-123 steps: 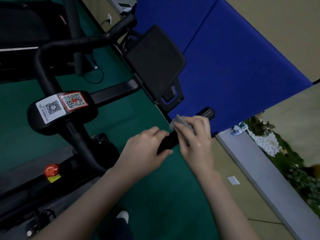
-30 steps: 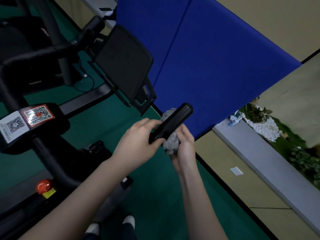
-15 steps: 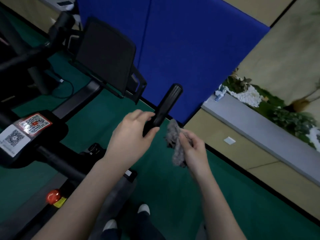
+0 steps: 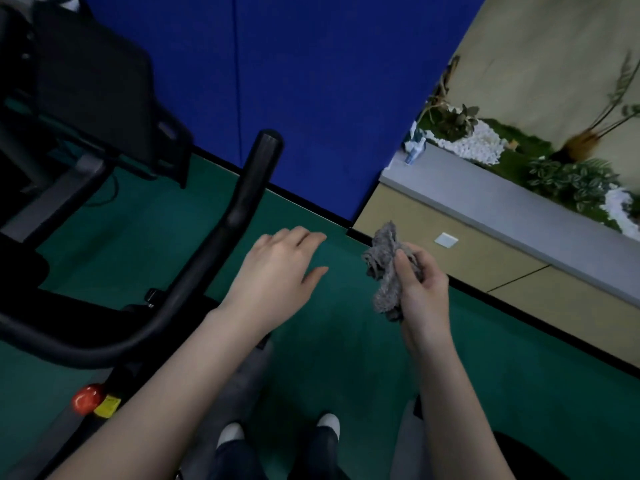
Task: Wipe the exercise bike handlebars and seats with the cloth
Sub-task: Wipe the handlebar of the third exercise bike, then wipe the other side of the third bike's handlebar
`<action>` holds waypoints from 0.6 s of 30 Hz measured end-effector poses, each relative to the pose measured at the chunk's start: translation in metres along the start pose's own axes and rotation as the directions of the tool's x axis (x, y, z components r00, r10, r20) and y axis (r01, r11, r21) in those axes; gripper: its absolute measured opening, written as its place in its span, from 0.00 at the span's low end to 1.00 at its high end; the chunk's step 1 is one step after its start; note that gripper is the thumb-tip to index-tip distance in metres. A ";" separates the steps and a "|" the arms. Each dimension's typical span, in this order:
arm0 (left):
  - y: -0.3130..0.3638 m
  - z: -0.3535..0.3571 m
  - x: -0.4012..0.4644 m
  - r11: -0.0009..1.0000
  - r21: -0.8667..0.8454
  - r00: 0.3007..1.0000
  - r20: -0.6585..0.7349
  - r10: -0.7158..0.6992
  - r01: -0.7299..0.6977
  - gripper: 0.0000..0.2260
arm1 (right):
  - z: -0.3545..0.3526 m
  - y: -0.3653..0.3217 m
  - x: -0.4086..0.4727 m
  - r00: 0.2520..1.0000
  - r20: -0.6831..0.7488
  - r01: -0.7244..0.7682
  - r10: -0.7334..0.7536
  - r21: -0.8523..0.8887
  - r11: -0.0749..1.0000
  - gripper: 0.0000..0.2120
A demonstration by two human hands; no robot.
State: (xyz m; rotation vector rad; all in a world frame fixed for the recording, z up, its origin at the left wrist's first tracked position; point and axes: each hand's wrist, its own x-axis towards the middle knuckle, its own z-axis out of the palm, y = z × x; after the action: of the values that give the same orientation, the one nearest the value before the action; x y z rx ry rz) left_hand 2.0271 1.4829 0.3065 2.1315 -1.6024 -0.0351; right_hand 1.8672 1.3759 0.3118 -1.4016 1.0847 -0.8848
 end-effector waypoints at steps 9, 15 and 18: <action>0.077 0.088 0.037 0.997 0.069 0.980 0.197 -0.030 0.017 0.25 | -0.139 0.024 0.040 0.988 -0.120 -0.099 0.101 0.026 0.995 0.09; 0.120 0.124 0.066 0.993 0.100 0.972 0.219 -0.079 0.058 0.26 | -0.197 0.032 0.070 0.986 -0.141 -0.090 0.094 0.033 0.995 0.09; 0.132 0.132 0.080 0.992 0.111 0.968 0.237 -0.081 0.056 0.27 | -0.210 0.035 0.084 0.987 -0.137 -0.080 0.083 0.033 0.996 0.10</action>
State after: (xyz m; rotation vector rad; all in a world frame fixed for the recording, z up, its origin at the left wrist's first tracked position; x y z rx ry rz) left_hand 1.8946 1.3361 0.2593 2.3375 -1.6961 -0.2485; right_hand 1.6900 1.2324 0.2973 -1.2789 1.2217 -0.9450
